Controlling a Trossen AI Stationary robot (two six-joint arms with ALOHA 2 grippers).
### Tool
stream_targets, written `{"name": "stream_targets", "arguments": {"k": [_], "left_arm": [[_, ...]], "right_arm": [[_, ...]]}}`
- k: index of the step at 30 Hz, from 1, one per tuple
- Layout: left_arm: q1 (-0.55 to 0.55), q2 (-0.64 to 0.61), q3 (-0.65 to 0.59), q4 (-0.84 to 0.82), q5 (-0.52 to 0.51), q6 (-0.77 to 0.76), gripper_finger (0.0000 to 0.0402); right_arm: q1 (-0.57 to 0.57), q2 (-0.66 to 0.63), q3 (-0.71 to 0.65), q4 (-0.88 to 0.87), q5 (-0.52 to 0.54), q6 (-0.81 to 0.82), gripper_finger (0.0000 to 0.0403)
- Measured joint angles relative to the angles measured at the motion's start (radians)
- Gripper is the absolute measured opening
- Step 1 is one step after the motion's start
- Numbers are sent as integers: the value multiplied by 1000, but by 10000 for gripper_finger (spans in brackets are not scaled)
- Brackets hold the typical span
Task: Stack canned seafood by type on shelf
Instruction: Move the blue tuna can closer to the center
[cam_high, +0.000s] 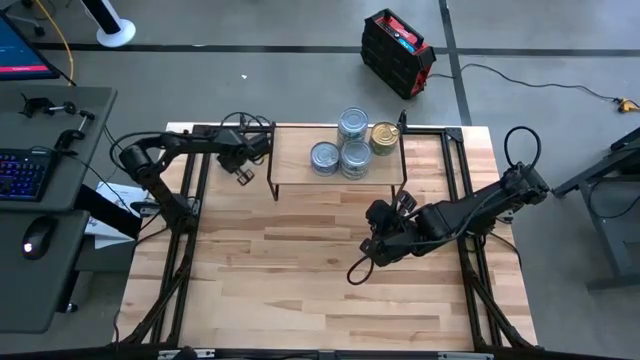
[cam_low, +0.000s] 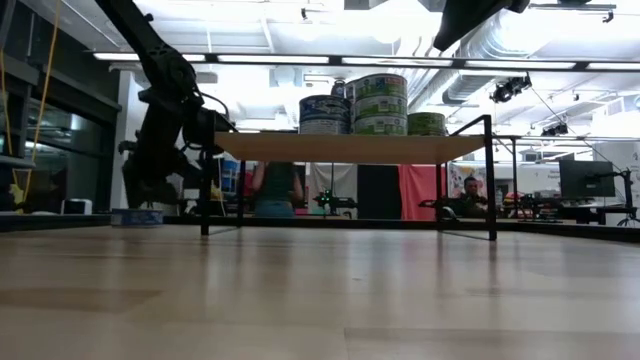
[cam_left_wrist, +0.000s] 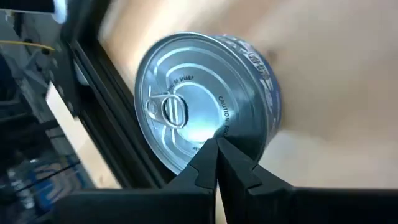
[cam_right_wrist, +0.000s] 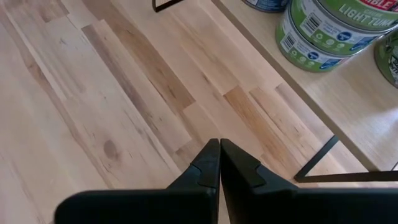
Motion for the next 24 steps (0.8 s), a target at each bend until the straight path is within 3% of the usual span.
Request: {"name": "stream_targets", "arguments": {"k": [15,24], "left_arm": [[13,5,-4,-245,119,-260,0],[-14,3,-3,-337,301,-238,0]], "right_arm": [[0,0,0,2,1,7,0],[0,0,0,31,1,8,0]]}}
